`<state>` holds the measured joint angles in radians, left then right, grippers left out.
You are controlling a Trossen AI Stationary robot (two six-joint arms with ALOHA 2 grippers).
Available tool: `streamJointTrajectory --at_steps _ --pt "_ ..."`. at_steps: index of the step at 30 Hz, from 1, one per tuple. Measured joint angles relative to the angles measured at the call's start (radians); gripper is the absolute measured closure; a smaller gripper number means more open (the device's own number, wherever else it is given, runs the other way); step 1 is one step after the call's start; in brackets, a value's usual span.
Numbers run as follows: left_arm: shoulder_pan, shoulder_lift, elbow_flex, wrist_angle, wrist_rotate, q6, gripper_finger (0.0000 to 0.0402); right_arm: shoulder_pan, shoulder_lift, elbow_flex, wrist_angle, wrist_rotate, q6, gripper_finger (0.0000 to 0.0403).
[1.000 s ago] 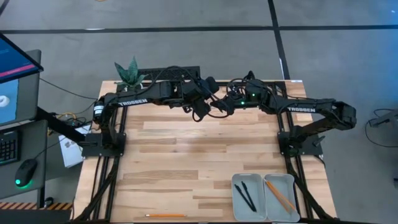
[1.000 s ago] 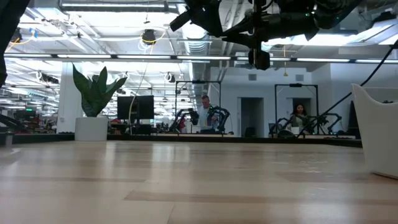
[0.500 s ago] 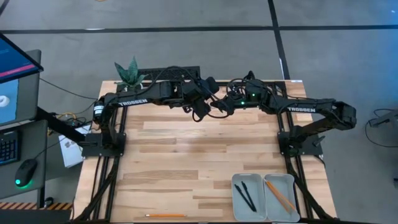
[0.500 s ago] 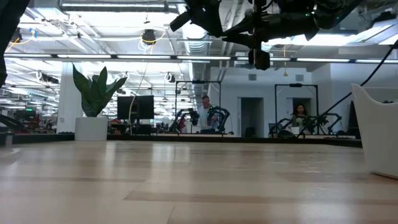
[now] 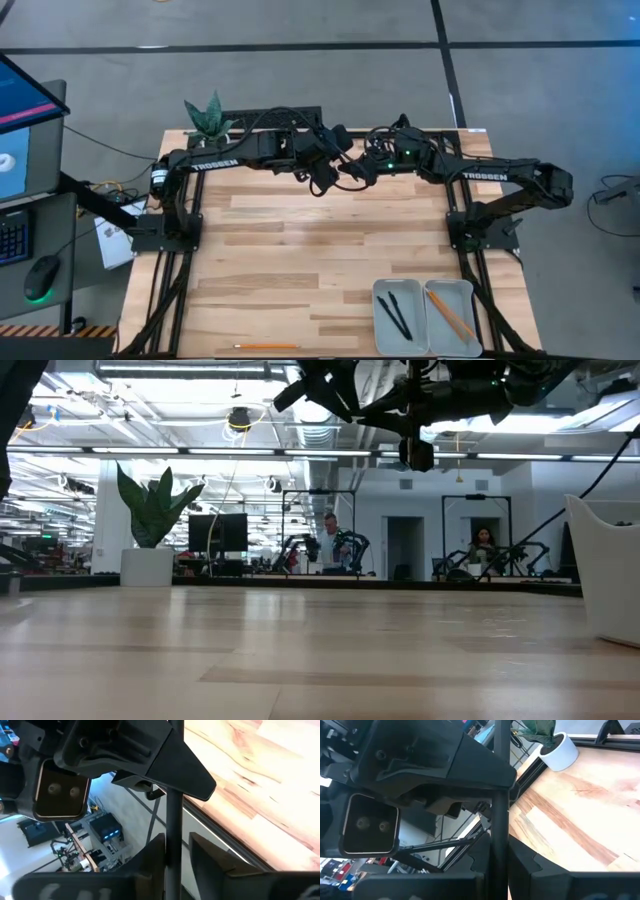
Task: Sort pens & pencils
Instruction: Put the black pen into the bottom left gray bin
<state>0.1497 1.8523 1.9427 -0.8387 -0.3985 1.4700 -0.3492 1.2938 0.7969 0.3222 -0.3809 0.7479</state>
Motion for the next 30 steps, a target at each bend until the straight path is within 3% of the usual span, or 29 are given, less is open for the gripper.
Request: streamJointTrajectory --at_steps 9,20,30 --pt "0.002 -0.013 -0.001 -0.004 0.0 -0.046 0.0277 0.0 -0.002 0.003 0.003 0.001 0.0 0.0341" --pt "0.058 -0.099 -0.001 -0.004 -0.073 -0.225 0.0262 0.002 -0.002 0.002 -0.007 -0.008 0.0 0.0341" --pt "0.157 -0.217 0.0 -0.111 0.164 -0.695 0.0262 0.055 -0.002 0.002 -0.007 -0.078 0.001 0.0341"
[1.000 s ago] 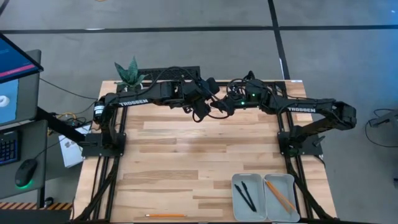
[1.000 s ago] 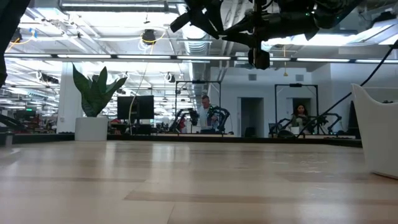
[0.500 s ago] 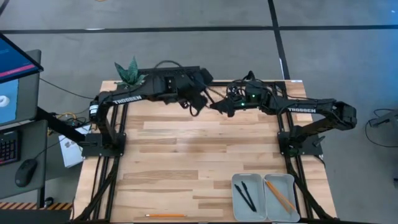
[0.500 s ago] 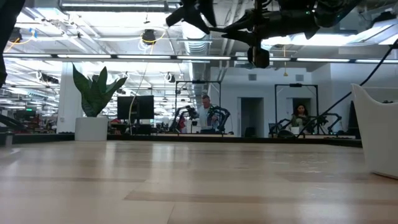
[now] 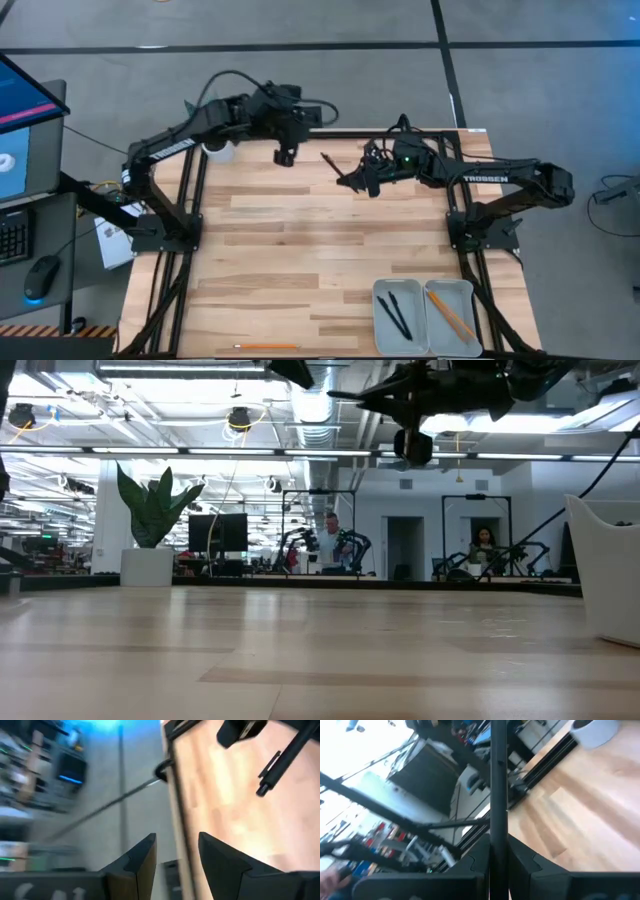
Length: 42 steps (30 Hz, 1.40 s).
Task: Sort pens & pencils
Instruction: Put the black pen into the bottom left gray bin
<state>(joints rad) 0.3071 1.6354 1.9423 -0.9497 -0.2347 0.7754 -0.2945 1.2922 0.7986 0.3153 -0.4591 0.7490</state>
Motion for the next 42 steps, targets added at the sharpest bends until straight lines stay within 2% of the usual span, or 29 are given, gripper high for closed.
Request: streamJointTrajectory --at_steps 6,8,11,14,18,20,24,32,36,42 --pt "0.081 -0.08 0.0 -0.131 0.259 -0.213 0.0262 0.067 0.001 0.017 -0.032 0.015 0.001 0.0341" --pt "0.103 -0.106 0.0 -0.166 0.314 -0.268 0.0262 0.092 0.002 0.048 -0.07 0.032 -0.004 0.0341" --pt "0.119 -0.149 -0.013 -0.197 0.352 -0.326 0.0262 0.146 0.002 0.113 -0.185 0.095 -0.047 0.0341" --pt "0.119 -0.22 -0.072 -0.18 0.346 -0.368 0.0262 0.209 0.002 0.196 -0.368 0.183 -0.096 0.0342" --pt "0.118 -0.346 -0.221 -0.1 0.331 -0.412 0.0262 0.297 0.002 0.286 -0.578 0.325 -0.102 0.0342" --pt "0.119 -0.418 -0.314 -0.044 0.326 -0.436 0.0262 0.342 0.002 0.314 -0.645 0.361 -0.068 0.0342" --pt "0.118 -0.57 -0.523 0.07 0.327 -0.474 0.0262 0.441 -0.001 0.333 -0.756 0.386 0.073 0.0341" --pt "0.118 -0.766 -0.903 0.419 0.325 -0.59 0.0262 0.732 -0.006 0.334 -0.949 0.679 0.44 0.0341" --pt "0.118 -0.783 -0.993 0.487 0.325 -0.627 0.0262 0.893 -0.002 0.334 -0.98 0.803 0.641 0.0341" --pt "0.118 -0.775 -1.044 0.539 0.324 -0.637 0.0262 1.091 0.041 0.337 -1.019 0.957 0.978 0.0341"
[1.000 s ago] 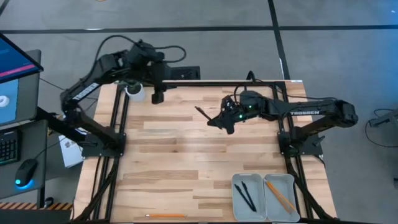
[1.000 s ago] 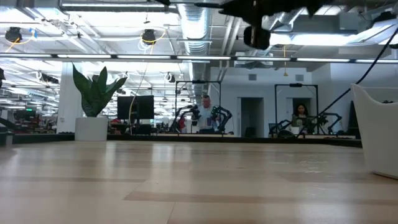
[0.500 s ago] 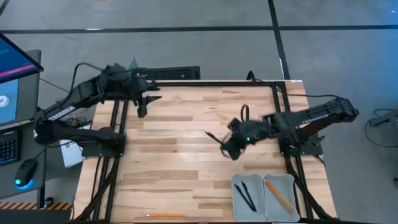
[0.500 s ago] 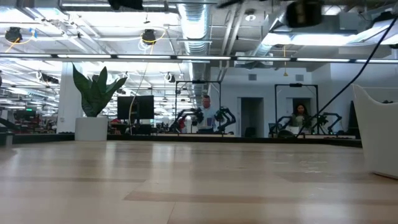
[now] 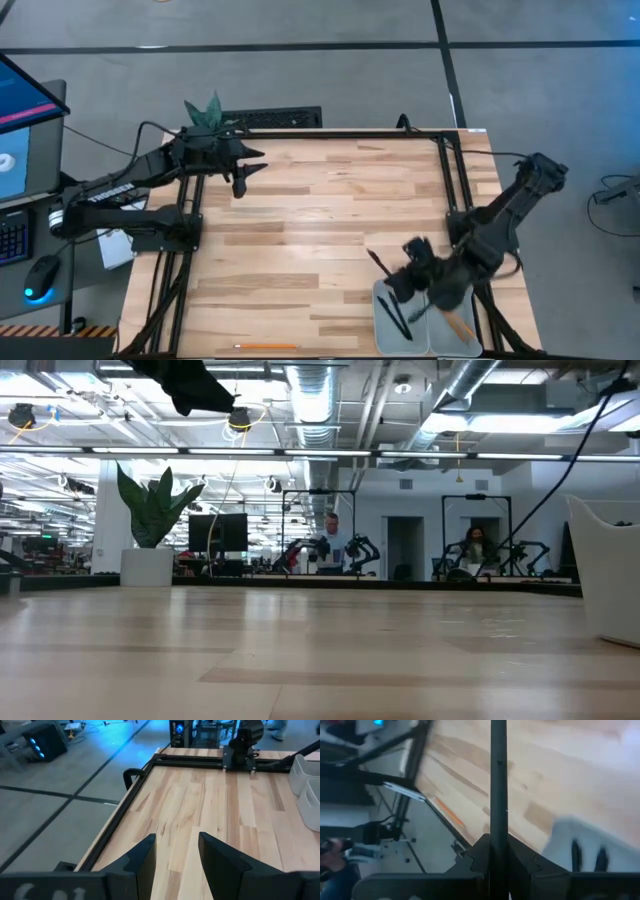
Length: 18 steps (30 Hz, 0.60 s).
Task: Sort pens & pencils
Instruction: Put the black pen into the bottom left gray bin
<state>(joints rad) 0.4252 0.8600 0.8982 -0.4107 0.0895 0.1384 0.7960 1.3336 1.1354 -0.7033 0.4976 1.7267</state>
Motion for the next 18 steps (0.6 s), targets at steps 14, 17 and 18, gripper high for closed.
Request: streamJointTrajectory --at_steps 14,17,18 --pt "-0.002 0.0 -0.011 0.04 -0.012 -0.002 0.0262 0.223 0.221 -0.003 0.03 -0.001 0.482 0.034" --pt "-0.002 0.0 -0.011 0.037 -0.012 -0.002 0.0262 0.25 0.256 -0.003 0.024 -0.008 0.54 0.034" --pt "-0.002 0.0 -0.011 0.037 -0.012 -0.002 0.0262 0.252 0.269 -0.003 0.02 -0.018 0.551 0.034"
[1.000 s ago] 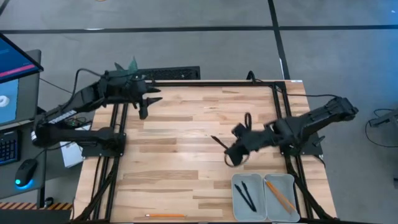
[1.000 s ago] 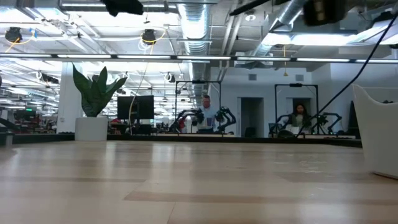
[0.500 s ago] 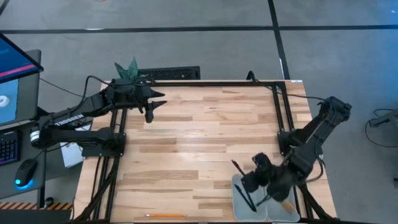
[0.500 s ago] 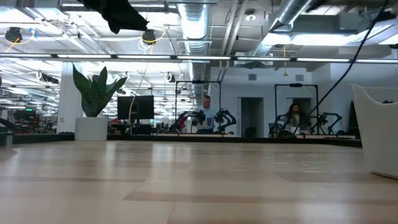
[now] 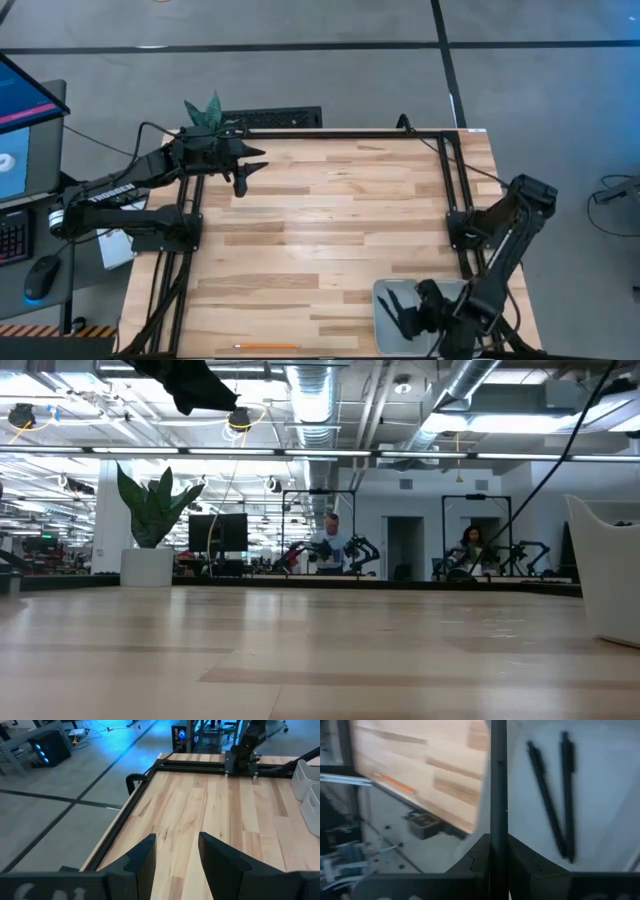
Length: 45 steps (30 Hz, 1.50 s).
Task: Sort pens & pencils
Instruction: Put the black pen into the bottom left gray bin
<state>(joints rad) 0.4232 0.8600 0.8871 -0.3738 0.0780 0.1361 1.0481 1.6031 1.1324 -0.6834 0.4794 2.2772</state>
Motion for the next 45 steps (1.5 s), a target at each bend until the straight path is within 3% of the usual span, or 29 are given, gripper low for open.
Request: streamJointTrajectory --at_steps 9,17,28,34,45 --pt "0.0 0.0 0.0 -0.002 0.0 0.0 0.0262 -0.05 0.101 0.0 -0.046 -0.047 0.002 0.034" --pt "0.0 0.001 0.0 -0.004 0.0 0.0 0.0262 -0.076 0.167 0.0 -0.069 -0.198 -0.023 0.034" --pt "0.0 0.008 0.0 -0.021 -0.013 0.009 0.0262 -0.136 0.184 0.0 -0.036 -0.237 -0.085 0.034" --pt "0.0 0.01 0.0 -0.025 -0.013 0.018 0.0262 -0.171 0.184 0.0 -0.037 -0.386 -0.159 0.034" --pt "0.0 0.01 0.0 -0.025 -0.013 0.018 0.0262 -0.174 0.184 0.0 -0.027 -0.378 -0.218 0.034"
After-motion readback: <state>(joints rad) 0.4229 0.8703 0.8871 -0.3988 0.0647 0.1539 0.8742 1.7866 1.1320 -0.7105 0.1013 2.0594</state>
